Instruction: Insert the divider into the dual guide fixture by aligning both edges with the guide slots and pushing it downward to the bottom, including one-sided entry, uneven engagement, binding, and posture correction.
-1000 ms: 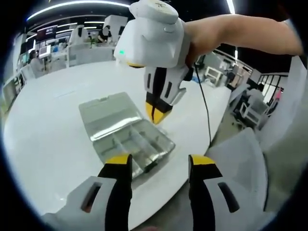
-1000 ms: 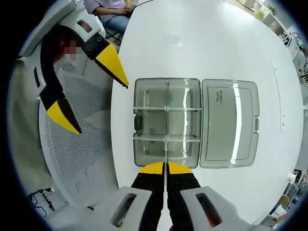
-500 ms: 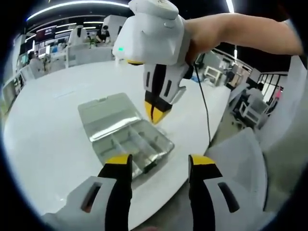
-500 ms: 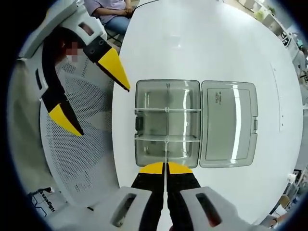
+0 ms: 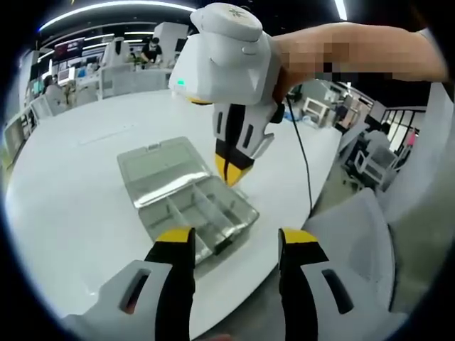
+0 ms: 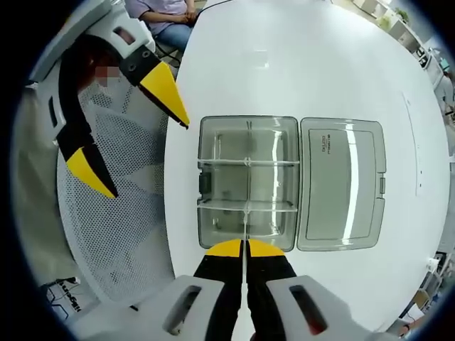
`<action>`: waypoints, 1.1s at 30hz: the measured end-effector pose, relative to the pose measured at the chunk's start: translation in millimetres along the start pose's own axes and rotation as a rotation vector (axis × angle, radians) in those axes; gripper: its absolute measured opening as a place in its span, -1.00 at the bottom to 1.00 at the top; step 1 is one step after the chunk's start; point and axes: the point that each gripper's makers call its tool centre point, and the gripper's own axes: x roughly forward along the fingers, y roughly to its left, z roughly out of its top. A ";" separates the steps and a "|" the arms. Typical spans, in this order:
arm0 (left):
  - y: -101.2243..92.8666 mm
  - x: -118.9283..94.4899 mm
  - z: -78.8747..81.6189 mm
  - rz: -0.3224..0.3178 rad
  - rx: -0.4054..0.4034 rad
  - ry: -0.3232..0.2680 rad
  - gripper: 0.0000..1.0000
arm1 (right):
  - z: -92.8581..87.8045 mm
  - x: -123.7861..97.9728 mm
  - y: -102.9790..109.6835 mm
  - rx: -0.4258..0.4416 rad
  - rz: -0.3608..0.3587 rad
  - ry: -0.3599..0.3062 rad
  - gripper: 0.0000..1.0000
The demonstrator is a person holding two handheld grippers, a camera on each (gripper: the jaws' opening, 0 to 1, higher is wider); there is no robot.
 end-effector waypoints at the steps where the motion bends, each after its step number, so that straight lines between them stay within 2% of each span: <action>1: 0.5 -0.3 0.0 0.001 0.000 -0.001 -0.09 | 0.9 -1.1 3.1 -0.009 -0.001 0.003 -1.00; 33: 2.7 2.7 -1.7 0.001 -0.007 0.005 -0.10 | -5.1 17.1 -2.7 -0.036 0.004 -0.013 -1.00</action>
